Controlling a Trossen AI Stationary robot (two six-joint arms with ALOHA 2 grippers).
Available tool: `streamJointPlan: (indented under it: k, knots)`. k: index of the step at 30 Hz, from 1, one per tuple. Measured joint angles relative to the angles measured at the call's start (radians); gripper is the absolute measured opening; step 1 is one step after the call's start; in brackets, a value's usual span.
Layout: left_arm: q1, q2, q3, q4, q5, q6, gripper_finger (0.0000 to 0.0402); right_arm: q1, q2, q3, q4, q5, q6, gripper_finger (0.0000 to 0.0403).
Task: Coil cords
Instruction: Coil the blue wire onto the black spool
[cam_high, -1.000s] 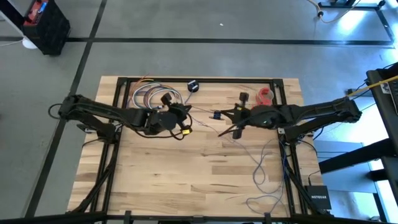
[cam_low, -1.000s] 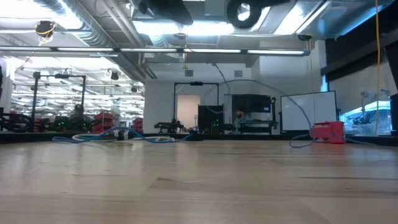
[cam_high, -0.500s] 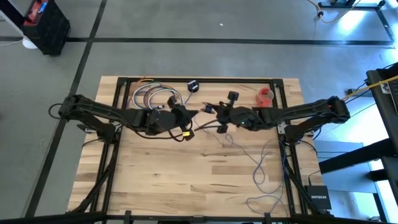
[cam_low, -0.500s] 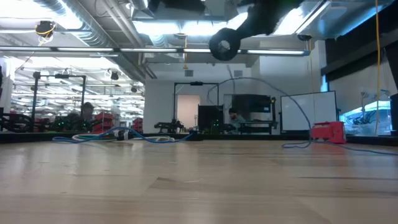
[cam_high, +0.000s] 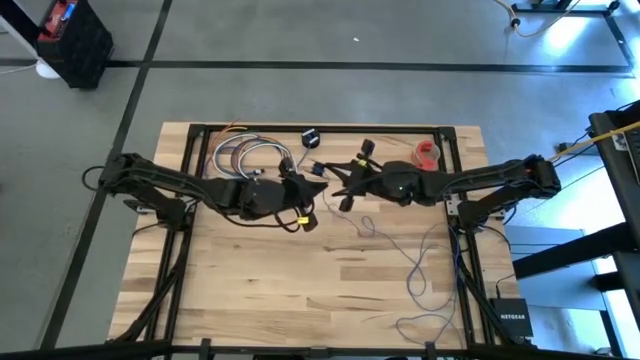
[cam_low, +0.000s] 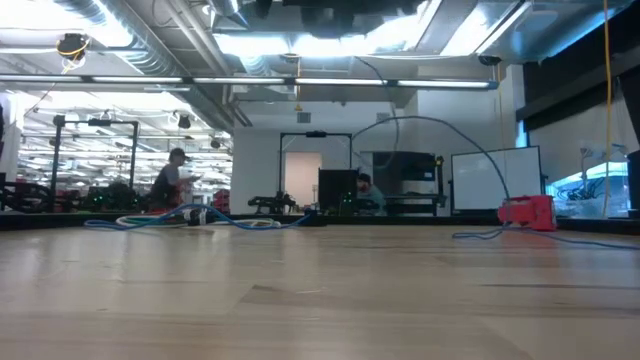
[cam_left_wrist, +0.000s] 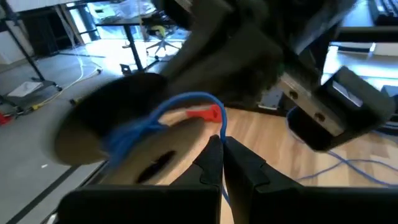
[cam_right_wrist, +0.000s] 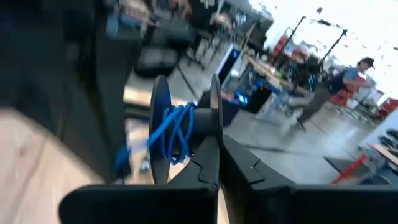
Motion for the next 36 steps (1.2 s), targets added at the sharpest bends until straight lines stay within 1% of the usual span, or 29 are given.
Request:
streamJointPlan:
  k: [6, 13, 16, 20, 24, 31, 36]
  knots:
    - [0.000, 0.032, 0.000, 0.018, -0.002, 0.009, 0.0001, 0.001, -0.001, -0.001, 0.106, -0.047, -0.009, 0.0005]
    - [0.001, 0.042, 0.003, 0.023, -0.007, 0.021, 0.0001, 0.019, -0.059, -0.005, 0.106, -0.097, -0.005, 0.0005]
    - [0.001, 0.041, 0.004, 0.030, -0.006, 0.031, 0.0001, 0.041, -0.093, -0.005, 0.101, -0.099, -0.008, 0.0005]
    - [0.000, 0.042, 0.006, 0.036, 0.000, 0.045, 0.0001, 0.067, -0.143, -0.004, 0.085, -0.103, -0.012, 0.0005]
    - [0.000, 0.043, 0.005, 0.031, 0.002, 0.042, 0.0001, 0.081, -0.178, 0.044, 0.014, -0.103, -0.017, 0.0005]
    - [0.001, 0.047, 0.001, 0.021, -0.001, 0.041, 0.0001, 0.081, -0.193, 0.144, -0.085, -0.103, -0.031, 0.0005]
    - [0.001, 0.048, 0.000, 0.011, -0.002, 0.042, 0.0001, 0.081, -0.194, 0.170, -0.095, -0.103, -0.036, 0.0005]
